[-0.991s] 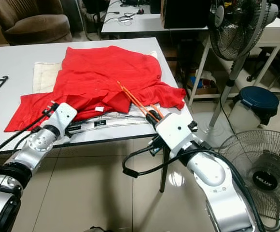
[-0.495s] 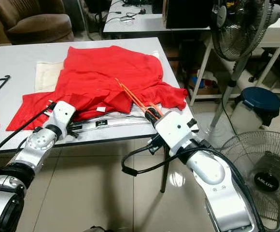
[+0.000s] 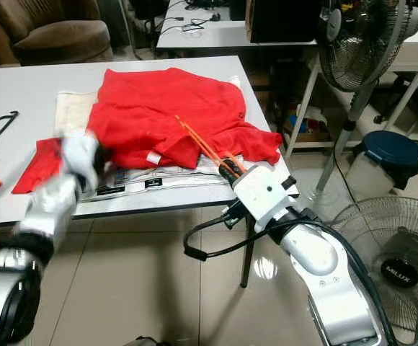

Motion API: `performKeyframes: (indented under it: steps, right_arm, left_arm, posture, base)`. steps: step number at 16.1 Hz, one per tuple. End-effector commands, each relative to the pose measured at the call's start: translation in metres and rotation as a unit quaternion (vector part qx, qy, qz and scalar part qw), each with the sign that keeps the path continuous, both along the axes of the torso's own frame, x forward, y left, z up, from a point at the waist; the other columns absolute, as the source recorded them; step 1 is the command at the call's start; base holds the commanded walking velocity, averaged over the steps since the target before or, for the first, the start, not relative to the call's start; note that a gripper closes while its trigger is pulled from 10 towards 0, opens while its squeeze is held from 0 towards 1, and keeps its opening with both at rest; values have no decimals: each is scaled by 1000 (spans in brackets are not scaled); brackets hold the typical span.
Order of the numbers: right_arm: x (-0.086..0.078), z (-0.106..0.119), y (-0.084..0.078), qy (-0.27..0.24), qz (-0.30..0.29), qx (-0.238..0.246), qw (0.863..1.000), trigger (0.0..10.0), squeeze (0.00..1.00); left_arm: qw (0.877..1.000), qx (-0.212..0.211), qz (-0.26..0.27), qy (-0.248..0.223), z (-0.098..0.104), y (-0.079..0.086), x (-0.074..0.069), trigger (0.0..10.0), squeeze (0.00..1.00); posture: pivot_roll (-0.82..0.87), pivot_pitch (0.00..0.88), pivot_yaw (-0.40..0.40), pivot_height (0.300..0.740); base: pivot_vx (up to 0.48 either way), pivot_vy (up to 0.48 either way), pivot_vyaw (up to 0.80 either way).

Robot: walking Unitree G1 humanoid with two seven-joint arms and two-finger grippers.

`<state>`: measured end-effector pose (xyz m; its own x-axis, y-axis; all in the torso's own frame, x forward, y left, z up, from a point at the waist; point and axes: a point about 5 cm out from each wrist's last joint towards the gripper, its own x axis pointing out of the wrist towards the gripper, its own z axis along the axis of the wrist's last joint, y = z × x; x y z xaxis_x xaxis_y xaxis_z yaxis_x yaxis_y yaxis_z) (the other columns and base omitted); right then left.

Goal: Hang hanger

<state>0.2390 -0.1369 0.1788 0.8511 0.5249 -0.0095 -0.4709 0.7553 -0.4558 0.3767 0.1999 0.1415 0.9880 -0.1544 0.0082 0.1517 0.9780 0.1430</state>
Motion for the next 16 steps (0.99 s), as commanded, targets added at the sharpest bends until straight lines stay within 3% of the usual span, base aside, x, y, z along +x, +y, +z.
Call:
performKeyframes:
  steps: [1,3,4,5,6,7,9,11,12,14,16]
  right_arm:
    - [1,3,-2,-13,-9,0,1000,10000,0]
    - [4,11,-5,-30,-38,29,998,10000,0]
    - [6,15,-10,-44,-68,49,995,10000,0]
    - [7,16,-13,-49,-82,56,994,10000,0]
    - [8,17,-18,-54,-105,59,991,10000,0]
    - [8,15,-19,-53,-106,56,991,10000,0]
    - [8,15,-18,-54,-106,55,991,10000,0]
    - [10,20,-18,-66,-124,70,988,10000,0]
    - [10,20,-18,-66,-124,70,988,10000,0]
    - [11,26,-23,-72,-148,112,980,10000,0]
    - [14,29,-21,-80,-152,120,978,10000,0]
  left_arm:
    - [997,-60,-2,-50,32,1,9,0,0]
    - [985,-134,-12,-105,68,3,12,0,0]
    - [981,-152,-15,-124,83,0,13,0,0]
    - [980,-150,-18,-129,88,-3,13,706,0]
    - [989,-91,-34,-111,90,-11,15,10000,0]
    - [991,-73,-40,-108,90,-15,15,10000,0]
    - [989,-87,-40,-110,96,-18,16,10000,0]
    - [986,-113,-29,-122,123,-16,20,10000,0]
    - [986,-113,-29,-122,123,-16,20,10000,0]
    - [980,-116,-26,-158,151,-5,19,10000,0]
    - [977,-105,-9,-184,164,0,18,10000,0]
  posture:
    - [-137,0,101,740]
    - [-136,0,109,740]
    - [-132,0,115,740]
    - [-127,0,116,740]
    - [-122,0,113,740]
    - [-123,0,112,740]
    - [-123,0,115,740]
    - [-125,0,123,740]
    - [-125,0,123,740]
    - [-125,0,118,740]
    - [-124,0,109,740]
  base:
    - [0,0,0]
    - [0,0,0]
    - [0,0,0]
    - [0,0,0]
    - [0,0,0]
    - [0,0,0]
    - [0,0,0]
    - [0,0,0]
    - [0,0,0]
    - [0,0,0]
    - [0,0,0]
